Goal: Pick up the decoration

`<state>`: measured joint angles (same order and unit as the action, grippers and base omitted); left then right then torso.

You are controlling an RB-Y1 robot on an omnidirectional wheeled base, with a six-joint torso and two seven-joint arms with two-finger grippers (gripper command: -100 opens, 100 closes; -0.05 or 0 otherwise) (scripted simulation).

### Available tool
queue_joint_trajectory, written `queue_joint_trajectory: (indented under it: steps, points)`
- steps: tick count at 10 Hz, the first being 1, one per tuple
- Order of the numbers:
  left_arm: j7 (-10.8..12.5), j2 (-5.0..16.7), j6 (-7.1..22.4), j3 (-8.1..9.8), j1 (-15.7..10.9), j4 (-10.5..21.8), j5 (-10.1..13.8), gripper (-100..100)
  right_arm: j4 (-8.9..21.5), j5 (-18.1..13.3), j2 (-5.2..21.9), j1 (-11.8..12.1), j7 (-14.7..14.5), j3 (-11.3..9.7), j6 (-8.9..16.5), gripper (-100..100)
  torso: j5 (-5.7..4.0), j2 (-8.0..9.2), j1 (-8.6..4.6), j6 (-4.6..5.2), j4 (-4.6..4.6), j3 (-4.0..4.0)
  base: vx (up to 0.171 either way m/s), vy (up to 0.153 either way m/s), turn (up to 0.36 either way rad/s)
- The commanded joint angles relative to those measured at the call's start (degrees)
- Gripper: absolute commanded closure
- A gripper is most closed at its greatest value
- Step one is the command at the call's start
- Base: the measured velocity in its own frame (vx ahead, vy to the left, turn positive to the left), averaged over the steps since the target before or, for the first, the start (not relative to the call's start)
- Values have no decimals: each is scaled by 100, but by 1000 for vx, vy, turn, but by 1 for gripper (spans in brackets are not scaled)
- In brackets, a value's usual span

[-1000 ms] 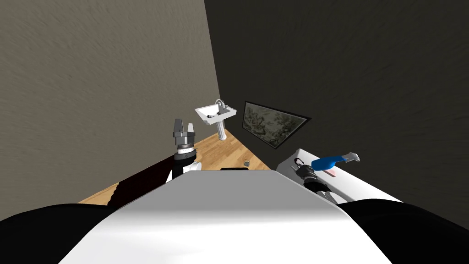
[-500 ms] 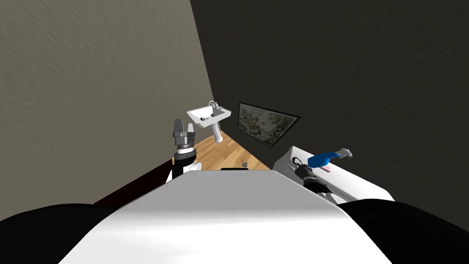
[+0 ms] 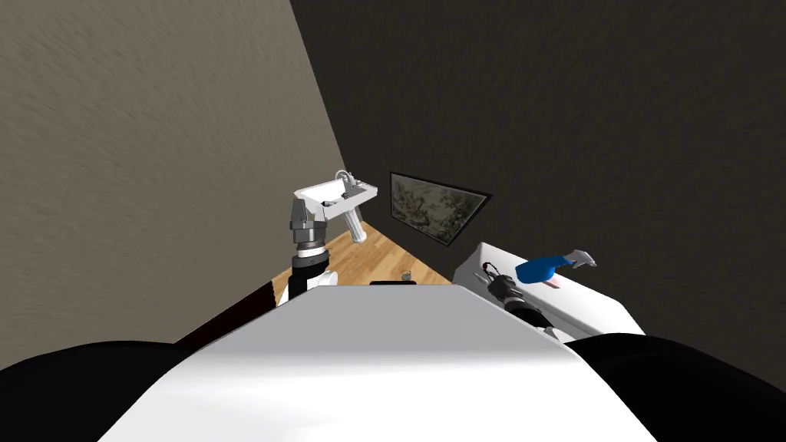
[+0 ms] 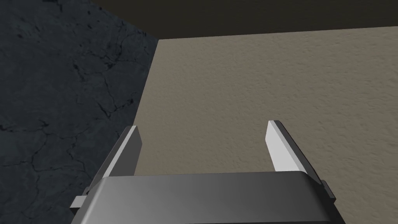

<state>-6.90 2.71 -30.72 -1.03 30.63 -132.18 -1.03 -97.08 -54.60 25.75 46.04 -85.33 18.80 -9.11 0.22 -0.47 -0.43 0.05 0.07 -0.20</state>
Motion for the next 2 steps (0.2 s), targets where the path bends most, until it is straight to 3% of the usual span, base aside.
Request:
queue_joint_trajectory:
  steps: [1, 2]
  points:
    - [0, 0, 0, 0, 0, 0, 0, 0, 0, 0, 0, 0, 0, 0, 0, 100, 0, 0, 0, 0, 0, 0, 31, -7, -42]
    - [0, 0, 0, -1, -1, 0, 0, 0, -10, -2, -4, 10, -8, -1, -14, 0, 0, 9, 3, -8, 2, 5, 0, 0, 0]
